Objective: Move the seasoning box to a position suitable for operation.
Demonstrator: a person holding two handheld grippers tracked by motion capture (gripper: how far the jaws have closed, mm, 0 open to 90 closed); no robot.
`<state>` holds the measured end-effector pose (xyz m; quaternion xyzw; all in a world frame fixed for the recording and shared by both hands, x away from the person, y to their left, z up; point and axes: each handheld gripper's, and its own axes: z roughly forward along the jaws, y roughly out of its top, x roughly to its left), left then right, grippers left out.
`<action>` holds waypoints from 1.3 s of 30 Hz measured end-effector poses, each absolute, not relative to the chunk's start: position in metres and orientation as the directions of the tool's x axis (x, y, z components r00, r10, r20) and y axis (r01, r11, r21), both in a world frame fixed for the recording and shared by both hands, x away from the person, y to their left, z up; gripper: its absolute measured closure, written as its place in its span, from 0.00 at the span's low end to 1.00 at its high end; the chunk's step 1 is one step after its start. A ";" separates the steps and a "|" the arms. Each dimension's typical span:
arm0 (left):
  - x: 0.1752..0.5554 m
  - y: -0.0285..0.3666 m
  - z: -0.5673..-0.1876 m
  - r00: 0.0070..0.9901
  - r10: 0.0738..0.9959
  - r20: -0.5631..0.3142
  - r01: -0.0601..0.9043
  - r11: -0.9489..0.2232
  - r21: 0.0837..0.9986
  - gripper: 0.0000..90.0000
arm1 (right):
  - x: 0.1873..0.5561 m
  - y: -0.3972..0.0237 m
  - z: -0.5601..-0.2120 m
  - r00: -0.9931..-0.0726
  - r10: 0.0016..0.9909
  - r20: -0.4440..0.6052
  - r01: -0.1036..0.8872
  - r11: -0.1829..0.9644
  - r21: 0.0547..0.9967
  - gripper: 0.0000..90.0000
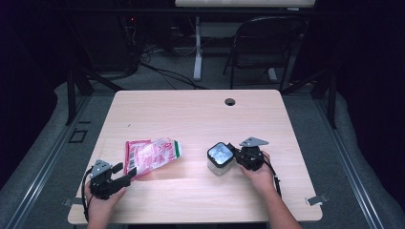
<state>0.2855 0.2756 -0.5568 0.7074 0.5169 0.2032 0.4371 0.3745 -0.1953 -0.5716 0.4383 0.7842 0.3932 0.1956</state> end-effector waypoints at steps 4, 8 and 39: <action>0.285 0.276 -0.557 0.384 0.909 -0.163 0.553 -0.085 0.829 0.41 | 0.374 -0.195 -0.571 -0.538 0.843 0.030 0.535 0.313 0.785 0.93; 0.285 0.277 -0.556 0.382 0.910 -0.159 0.556 -0.089 0.826 0.41 | 0.371 -0.194 -0.570 -0.535 0.845 0.020 0.534 0.320 0.782 0.94; 0.271 0.243 -0.543 0.476 0.876 -0.084 0.482 -0.180 0.858 0.42 | 0.277 -0.176 -0.559 -0.446 0.895 -0.014 0.614 0.317 0.723 0.92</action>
